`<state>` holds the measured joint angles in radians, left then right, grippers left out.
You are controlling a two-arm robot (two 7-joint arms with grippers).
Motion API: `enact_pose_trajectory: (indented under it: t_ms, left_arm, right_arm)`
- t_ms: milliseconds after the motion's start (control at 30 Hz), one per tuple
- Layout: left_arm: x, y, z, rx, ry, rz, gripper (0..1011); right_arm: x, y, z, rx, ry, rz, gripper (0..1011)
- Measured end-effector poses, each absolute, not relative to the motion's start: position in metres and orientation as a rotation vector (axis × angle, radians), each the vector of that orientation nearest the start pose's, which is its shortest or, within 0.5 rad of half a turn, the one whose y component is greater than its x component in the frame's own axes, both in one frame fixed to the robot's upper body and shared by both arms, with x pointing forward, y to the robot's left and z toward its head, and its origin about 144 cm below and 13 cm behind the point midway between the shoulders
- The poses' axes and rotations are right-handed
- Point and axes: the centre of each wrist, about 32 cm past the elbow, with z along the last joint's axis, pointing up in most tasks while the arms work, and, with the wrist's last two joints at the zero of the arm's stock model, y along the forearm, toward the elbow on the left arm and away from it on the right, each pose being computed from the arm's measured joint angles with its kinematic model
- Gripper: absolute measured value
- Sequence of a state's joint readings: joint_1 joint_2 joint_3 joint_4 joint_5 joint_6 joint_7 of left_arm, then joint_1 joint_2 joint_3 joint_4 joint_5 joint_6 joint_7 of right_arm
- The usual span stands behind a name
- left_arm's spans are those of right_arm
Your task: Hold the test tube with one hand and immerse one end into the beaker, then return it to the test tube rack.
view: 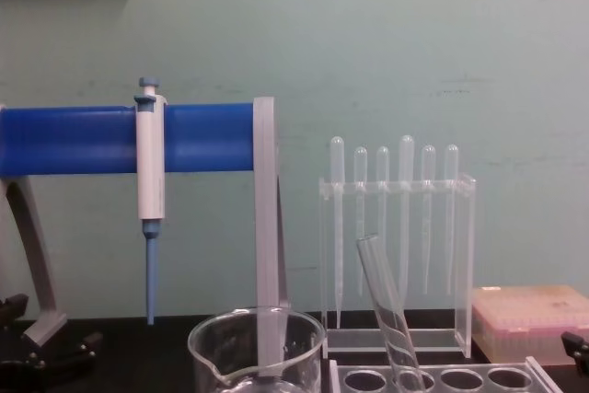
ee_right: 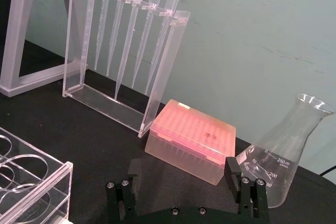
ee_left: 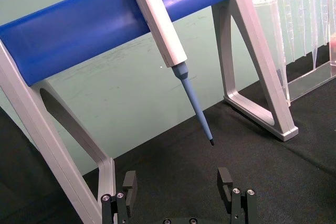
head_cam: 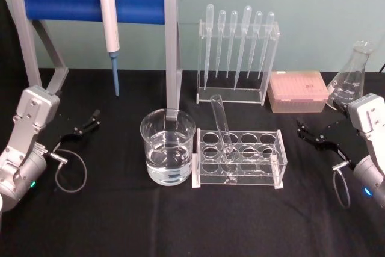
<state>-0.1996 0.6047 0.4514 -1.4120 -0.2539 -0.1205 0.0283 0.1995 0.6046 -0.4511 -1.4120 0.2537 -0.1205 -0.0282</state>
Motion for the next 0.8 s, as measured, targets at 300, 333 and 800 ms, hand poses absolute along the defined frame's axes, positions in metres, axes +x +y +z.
enact_pose_trajectory:
  t_ms: [300,333,800]
  left_arm:
    - [0.489,0.31,1.14,0.304,-0.285,1.248,1000]
    - [0.489,0.31,1.14,0.304,-0.285,1.248,1000]
    - [0.489,0.31,1.14,0.304,-0.285,1.248,1000]
  right_arm:
    - [0.465,-0.313,1.147,-0.31,-0.322,-1.226,1002]
    - [0.456,-0.313,1.151,-0.305,-0.333,-1.215,1002]
    - [0.421,-0.292,1.187,-0.159,-0.217,-0.899,1002]
